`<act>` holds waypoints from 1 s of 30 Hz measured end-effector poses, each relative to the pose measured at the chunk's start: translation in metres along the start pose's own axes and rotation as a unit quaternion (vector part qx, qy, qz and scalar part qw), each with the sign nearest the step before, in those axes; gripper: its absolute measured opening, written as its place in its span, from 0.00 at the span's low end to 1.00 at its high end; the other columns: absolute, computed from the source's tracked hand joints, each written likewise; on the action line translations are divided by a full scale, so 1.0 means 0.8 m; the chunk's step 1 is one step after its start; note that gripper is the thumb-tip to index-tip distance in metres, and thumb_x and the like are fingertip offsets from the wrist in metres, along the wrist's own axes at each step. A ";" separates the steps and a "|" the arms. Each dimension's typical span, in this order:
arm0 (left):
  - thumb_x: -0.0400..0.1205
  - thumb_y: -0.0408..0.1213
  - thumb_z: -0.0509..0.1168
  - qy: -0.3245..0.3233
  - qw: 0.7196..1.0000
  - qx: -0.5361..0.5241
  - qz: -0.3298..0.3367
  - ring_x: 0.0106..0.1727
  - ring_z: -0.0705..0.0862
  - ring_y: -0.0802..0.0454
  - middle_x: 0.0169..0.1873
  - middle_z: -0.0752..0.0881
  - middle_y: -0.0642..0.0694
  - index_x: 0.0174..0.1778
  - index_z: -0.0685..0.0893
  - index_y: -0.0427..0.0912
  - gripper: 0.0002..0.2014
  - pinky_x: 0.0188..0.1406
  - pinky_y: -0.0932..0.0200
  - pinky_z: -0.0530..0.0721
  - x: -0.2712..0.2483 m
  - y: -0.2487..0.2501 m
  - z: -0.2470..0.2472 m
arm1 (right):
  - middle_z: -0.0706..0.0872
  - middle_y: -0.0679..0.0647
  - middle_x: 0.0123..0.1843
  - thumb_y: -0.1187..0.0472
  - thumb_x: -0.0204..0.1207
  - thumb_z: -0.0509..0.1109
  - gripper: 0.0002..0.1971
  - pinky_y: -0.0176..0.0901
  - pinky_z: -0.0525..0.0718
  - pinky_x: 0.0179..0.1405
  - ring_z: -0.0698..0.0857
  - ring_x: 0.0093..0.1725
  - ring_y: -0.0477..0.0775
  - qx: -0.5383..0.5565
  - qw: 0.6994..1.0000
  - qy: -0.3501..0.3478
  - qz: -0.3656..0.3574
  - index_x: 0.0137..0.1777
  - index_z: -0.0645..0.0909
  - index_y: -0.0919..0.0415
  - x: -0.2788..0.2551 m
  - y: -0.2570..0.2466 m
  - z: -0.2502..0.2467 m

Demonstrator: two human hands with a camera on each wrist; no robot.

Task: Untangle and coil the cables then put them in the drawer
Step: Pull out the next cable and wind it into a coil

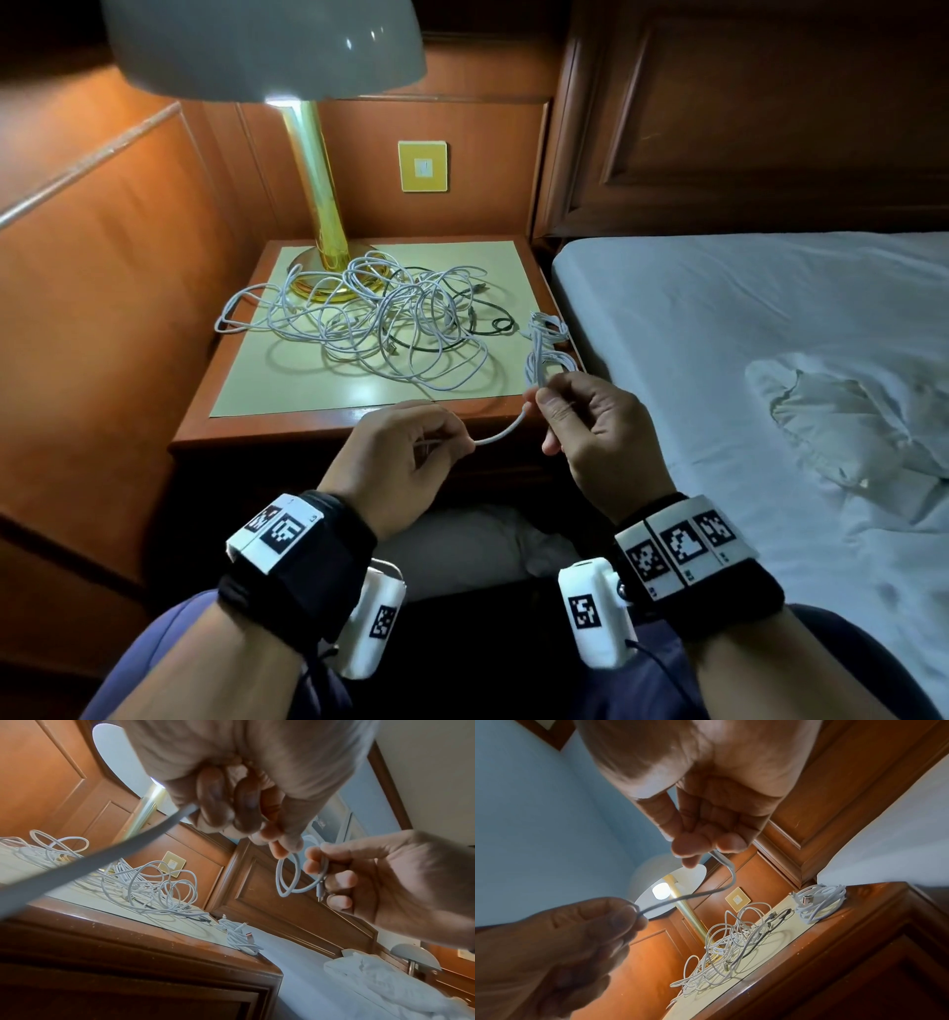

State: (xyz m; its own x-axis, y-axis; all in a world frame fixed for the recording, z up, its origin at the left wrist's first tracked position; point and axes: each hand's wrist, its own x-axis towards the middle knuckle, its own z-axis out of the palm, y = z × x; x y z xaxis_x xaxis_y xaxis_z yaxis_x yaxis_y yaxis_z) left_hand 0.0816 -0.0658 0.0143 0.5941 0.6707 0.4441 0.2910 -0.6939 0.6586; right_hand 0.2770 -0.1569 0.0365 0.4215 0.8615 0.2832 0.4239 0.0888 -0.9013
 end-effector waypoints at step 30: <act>0.83 0.47 0.67 0.055 0.996 -0.056 -0.038 0.32 0.82 0.49 0.35 0.84 0.52 0.43 0.85 0.45 0.09 0.36 0.51 0.83 0.006 -0.013 0.004 | 0.75 0.52 0.28 0.51 0.74 0.65 0.13 0.47 0.61 0.29 0.68 0.28 0.51 0.156 0.952 -0.217 0.148 0.30 0.78 0.54 0.000 0.002 0.019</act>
State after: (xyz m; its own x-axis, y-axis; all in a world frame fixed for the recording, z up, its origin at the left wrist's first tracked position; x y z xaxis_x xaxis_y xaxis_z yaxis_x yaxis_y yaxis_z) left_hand 0.0840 -0.0560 0.0078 0.4866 0.7491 0.4495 0.2436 -0.6105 0.7536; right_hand 0.2656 -0.1493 0.0299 0.0851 0.9913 -0.1005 0.0505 -0.1051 -0.9932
